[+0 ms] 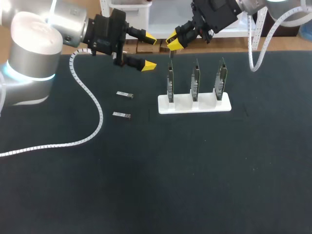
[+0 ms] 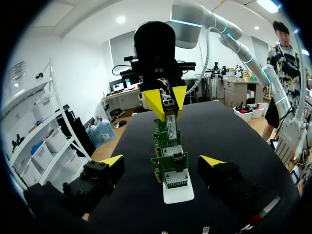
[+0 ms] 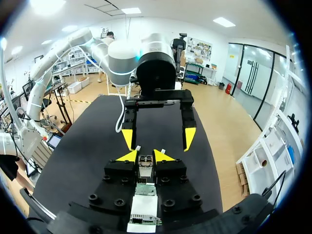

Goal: Pick up the optical module with the left hand, and insert it into the network port with the right hand.

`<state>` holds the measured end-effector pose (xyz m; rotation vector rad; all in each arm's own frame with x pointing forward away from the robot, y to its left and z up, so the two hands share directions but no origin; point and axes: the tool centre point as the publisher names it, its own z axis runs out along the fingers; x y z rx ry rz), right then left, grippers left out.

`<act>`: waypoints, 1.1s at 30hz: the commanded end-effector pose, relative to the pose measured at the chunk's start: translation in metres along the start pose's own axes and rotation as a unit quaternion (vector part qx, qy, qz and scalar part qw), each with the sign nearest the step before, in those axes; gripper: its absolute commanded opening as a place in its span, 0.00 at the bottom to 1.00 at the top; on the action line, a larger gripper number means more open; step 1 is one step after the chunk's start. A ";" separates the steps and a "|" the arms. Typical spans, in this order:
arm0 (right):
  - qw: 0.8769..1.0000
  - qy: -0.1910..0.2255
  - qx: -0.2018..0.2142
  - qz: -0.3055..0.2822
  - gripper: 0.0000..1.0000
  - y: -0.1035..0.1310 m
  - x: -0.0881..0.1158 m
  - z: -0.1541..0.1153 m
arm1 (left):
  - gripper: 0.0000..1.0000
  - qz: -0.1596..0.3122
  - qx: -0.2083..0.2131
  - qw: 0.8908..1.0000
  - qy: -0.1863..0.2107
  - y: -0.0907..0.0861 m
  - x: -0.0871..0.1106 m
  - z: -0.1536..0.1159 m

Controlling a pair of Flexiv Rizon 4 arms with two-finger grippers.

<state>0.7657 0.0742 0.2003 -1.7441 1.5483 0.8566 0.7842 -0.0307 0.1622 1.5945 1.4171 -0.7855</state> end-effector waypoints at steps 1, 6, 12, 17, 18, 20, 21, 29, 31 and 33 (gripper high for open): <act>1.000 -0.001 -0.001 -0.001 0.00 -0.001 0.001 0.000 | 1.00 0.003 0.001 1.000 0.014 0.002 0.000 -0.005; 1.000 -0.001 -0.001 -0.001 0.00 -0.001 0.001 0.000 | 1.00 0.008 0.002 1.000 0.029 0.005 0.003 -0.008; 1.000 -0.001 -0.001 -0.001 0.00 -0.001 0.001 0.000 | 1.00 0.010 0.000 0.999 0.038 0.007 0.003 -0.010; 1.000 0.003 -0.006 -0.006 0.00 -0.003 -0.001 0.003 | 1.00 0.010 0.000 0.999 0.038 0.007 0.003 -0.010; 1.000 0.010 -0.012 -0.006 0.00 -0.004 -0.003 0.005 | 1.00 0.010 0.000 0.999 0.038 0.007 0.003 -0.010; 0.999 0.024 -0.023 -0.003 0.00 -0.004 -0.002 0.009 | 1.00 0.010 0.000 0.999 0.038 0.007 0.003 -0.010; 0.999 0.038 -0.026 0.005 0.00 -0.003 0.000 0.011 | 1.00 0.010 0.000 0.999 0.038 0.007 0.003 -0.010; 0.999 0.022 -0.034 0.018 0.00 0.001 0.018 0.018 | 1.00 0.010 0.000 0.999 0.038 0.007 0.003 -0.010; 0.999 0.021 -0.035 0.019 0.00 0.002 0.020 0.019 | 1.00 0.010 0.000 0.999 0.038 0.007 0.003 -0.010; 0.999 0.019 -0.034 0.020 0.00 0.003 0.024 0.019 | 1.00 0.010 0.000 0.999 0.038 0.007 0.003 -0.010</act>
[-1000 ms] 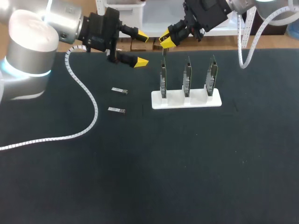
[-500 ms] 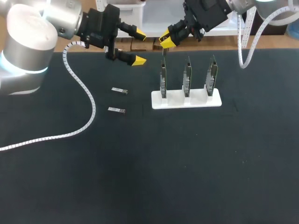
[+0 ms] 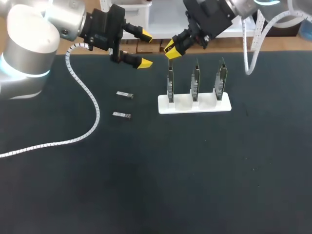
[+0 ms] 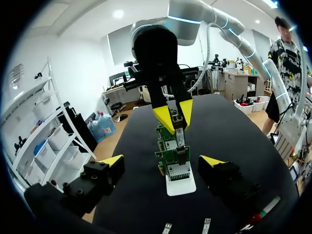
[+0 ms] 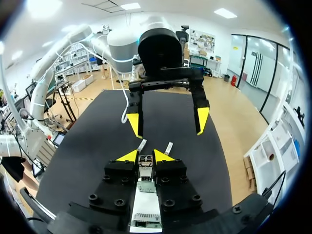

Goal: Pick up the optical module with the left hand, and insert it into the network port with the right hand.

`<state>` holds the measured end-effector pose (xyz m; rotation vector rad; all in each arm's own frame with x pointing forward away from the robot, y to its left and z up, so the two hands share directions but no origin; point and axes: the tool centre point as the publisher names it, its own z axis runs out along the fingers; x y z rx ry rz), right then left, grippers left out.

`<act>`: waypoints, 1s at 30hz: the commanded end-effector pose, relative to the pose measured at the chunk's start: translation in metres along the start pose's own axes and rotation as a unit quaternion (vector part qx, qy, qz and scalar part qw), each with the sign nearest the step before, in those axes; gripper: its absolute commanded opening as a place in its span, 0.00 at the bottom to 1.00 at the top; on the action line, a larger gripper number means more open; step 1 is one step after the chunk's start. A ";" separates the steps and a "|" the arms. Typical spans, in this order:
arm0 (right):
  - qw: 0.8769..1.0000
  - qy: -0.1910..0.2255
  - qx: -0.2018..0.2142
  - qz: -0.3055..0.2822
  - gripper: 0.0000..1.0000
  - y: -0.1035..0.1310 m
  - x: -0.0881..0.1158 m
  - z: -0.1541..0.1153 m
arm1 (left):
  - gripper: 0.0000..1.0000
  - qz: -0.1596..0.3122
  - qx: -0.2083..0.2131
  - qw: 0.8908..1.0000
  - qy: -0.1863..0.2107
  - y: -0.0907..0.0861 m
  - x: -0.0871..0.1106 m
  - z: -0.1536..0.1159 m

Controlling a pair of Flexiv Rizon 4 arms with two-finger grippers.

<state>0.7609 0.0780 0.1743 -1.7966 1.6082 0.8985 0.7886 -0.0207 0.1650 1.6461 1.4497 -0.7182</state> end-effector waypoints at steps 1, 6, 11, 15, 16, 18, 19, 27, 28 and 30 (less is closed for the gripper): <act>1.000 -0.013 -0.001 -0.002 0.00 -0.002 0.008 0.001 | 1.00 0.000 0.002 1.000 0.002 0.002 0.000 0.000; 1.000 -0.012 -0.017 -0.018 0.00 -0.007 0.011 0.003 | 1.00 0.000 0.002 1.000 0.002 0.002 0.000 0.000; 0.999 -0.009 -0.021 -0.027 0.00 -0.011 0.004 0.004 | 1.00 0.000 0.002 1.000 0.002 0.002 0.000 0.000; 0.999 -0.011 -0.023 -0.030 0.00 -0.009 0.005 0.006 | 1.00 0.000 0.002 1.000 0.002 0.002 0.000 0.000; 0.999 -0.011 -0.024 -0.030 0.00 -0.008 0.004 0.006 | 1.00 0.000 0.002 1.000 0.002 0.002 0.000 0.000; 0.999 -0.010 -0.024 -0.028 0.00 -0.008 0.003 0.006 | 1.00 0.000 0.002 1.000 0.002 0.002 0.000 0.000; 0.999 -0.009 -0.023 -0.027 0.00 -0.007 0.004 0.006 | 1.00 0.000 0.002 1.000 0.002 0.002 0.000 0.000; 1.000 -0.007 -0.019 -0.023 0.00 -0.004 0.007 0.003 | 1.00 0.000 0.002 1.000 0.002 0.002 0.000 0.000; 0.999 -0.007 -0.023 -0.023 0.00 -0.005 0.008 0.005 | 1.00 0.000 0.002 1.000 0.002 0.002 0.000 0.000; 0.999 -0.010 -0.030 -0.022 0.00 -0.005 0.009 0.010 | 1.00 0.000 0.002 1.000 0.002 0.002 0.000 0.000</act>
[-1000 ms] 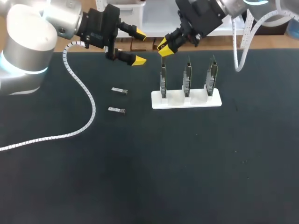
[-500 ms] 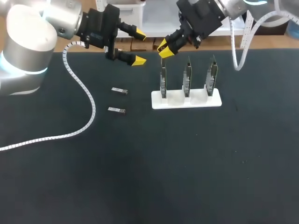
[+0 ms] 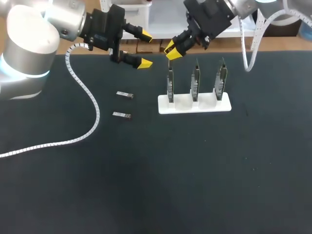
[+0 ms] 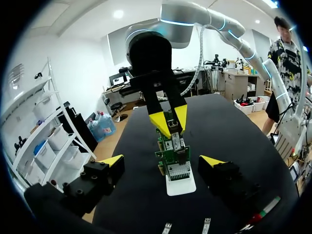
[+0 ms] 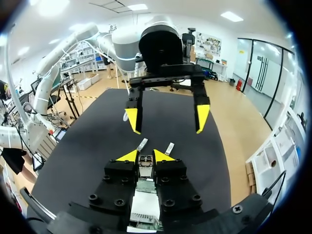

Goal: Pick up the optical module with the left hand, and insert it into the network port with the right hand.

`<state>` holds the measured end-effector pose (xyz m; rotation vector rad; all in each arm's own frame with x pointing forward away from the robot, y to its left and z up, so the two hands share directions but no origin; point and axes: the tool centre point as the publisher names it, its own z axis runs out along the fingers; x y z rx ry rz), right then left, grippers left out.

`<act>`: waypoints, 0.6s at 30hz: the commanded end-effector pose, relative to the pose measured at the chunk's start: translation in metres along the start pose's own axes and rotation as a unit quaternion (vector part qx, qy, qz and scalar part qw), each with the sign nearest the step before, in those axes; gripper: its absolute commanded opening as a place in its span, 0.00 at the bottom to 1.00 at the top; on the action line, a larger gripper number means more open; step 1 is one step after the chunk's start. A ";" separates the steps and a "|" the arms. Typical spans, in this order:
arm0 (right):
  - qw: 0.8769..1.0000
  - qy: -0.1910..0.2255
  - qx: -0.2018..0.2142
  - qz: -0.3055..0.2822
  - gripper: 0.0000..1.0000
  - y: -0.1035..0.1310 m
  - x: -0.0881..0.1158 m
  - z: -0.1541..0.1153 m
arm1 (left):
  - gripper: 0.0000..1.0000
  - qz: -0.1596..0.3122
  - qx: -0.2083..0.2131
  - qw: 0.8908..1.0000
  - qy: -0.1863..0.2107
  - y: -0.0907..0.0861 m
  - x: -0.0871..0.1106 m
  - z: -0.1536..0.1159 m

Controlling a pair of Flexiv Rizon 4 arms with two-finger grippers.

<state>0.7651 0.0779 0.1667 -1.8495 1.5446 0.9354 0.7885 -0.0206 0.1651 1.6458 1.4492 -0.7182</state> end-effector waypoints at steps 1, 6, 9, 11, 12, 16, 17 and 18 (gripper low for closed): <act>1.000 -0.004 -0.006 0.002 0.00 -0.002 0.004 0.008 | 1.00 0.000 0.002 1.000 0.002 0.002 0.000 0.000; 1.000 -0.006 -0.006 0.007 0.00 0.000 0.008 0.008 | 1.00 0.000 0.002 1.000 0.002 0.002 0.000 0.000; 1.000 -0.004 0.003 0.005 0.00 0.002 0.006 0.004 | 1.00 0.000 0.002 1.000 0.002 0.002 0.000 0.000; 1.000 -0.002 0.010 -0.005 0.00 0.003 -0.001 -0.001 | 1.00 0.000 0.002 1.000 0.002 0.002 0.000 0.000; 1.000 0.001 0.011 -0.007 0.00 0.004 -0.003 -0.002 | 1.00 0.000 0.002 1.000 0.002 0.002 0.000 0.000; 1.000 0.012 0.015 -0.007 0.00 0.010 -0.008 -0.006 | 1.00 0.000 0.002 1.000 0.002 0.002 0.000 0.000; 1.000 0.012 0.015 -0.007 0.00 0.011 -0.008 -0.006 | 1.00 0.000 0.002 1.000 0.002 0.002 0.000 0.000; 1.000 0.011 0.015 -0.006 0.00 0.013 -0.008 -0.005 | 1.00 0.000 0.002 1.000 0.002 0.002 0.000 0.000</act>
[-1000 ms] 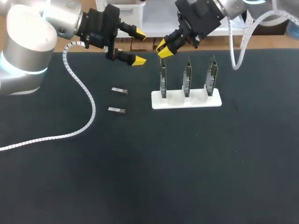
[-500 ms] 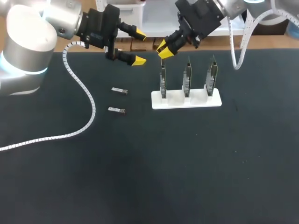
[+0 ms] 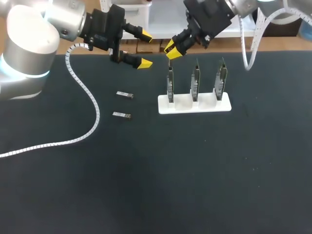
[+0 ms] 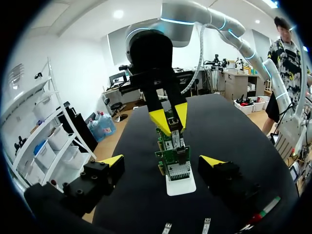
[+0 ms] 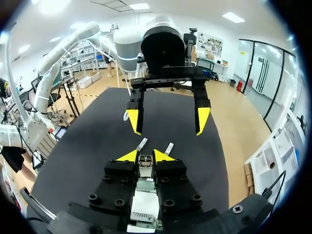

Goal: Pick up the optical module with the left hand, and insert it into the network port with the right hand.

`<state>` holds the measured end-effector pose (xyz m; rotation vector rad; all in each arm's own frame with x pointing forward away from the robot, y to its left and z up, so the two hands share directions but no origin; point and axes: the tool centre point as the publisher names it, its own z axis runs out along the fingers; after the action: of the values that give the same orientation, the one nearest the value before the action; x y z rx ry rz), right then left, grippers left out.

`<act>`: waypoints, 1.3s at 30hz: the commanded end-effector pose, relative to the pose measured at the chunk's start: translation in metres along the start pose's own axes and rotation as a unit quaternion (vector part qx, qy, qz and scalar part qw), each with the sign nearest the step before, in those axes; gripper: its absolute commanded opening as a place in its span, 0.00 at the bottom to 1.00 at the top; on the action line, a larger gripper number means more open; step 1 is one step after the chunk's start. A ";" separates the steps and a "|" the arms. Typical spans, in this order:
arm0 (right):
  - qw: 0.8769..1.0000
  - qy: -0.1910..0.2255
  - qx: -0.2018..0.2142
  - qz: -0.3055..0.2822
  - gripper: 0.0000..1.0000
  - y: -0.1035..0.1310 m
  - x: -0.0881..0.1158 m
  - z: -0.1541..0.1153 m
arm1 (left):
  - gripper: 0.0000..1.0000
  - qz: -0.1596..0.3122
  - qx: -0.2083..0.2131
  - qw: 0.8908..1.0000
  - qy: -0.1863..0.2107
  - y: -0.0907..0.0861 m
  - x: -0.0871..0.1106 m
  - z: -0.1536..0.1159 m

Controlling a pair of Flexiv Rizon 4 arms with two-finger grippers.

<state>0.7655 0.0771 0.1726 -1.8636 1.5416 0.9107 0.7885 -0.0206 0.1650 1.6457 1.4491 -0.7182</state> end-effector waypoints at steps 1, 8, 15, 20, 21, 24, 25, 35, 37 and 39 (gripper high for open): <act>1.000 0.003 0.012 0.001 0.00 0.014 -0.003 0.000 | 1.00 0.000 0.002 1.000 0.002 0.002 0.000 0.000; 1.000 -0.004 0.009 0.011 0.00 0.016 0.006 0.006 | 1.00 0.000 0.002 1.000 0.002 0.002 0.000 0.000; 1.000 -0.014 0.004 0.004 0.00 0.009 0.010 0.007 | 1.00 0.000 0.002 1.000 0.002 0.002 0.000 0.000; 1.000 -0.011 0.005 -0.010 0.00 0.005 0.003 0.005 | 1.00 0.000 0.002 1.000 0.002 0.002 0.000 0.000; 1.000 -0.011 0.008 -0.012 0.00 0.005 0.001 0.003 | 1.00 0.000 0.002 1.000 0.002 0.002 0.000 0.000; 1.000 -0.010 0.011 -0.013 0.00 0.006 0.001 0.001 | 1.00 0.000 0.002 1.000 0.002 0.002 0.000 0.000; 1.000 -0.011 0.011 -0.013 0.00 0.007 0.002 0.002 | 1.00 0.000 0.002 1.000 0.002 0.002 0.000 0.000; 1.000 -0.015 0.003 -0.001 0.00 0.007 0.011 0.009 | 1.00 0.000 0.002 1.000 0.002 0.002 0.000 0.000; 1.000 -0.016 0.003 -0.003 0.00 0.006 0.010 0.009 | 1.00 0.000 0.002 1.000 0.002 0.002 0.000 0.000; 1.000 -0.015 0.006 -0.009 0.00 0.005 0.006 0.006 | 1.00 0.000 0.002 1.000 0.002 0.002 0.000 0.000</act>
<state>0.7580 0.0767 0.1660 -1.8399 1.5121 0.9164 0.7885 -0.0206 0.1650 1.6457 1.4490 -0.7182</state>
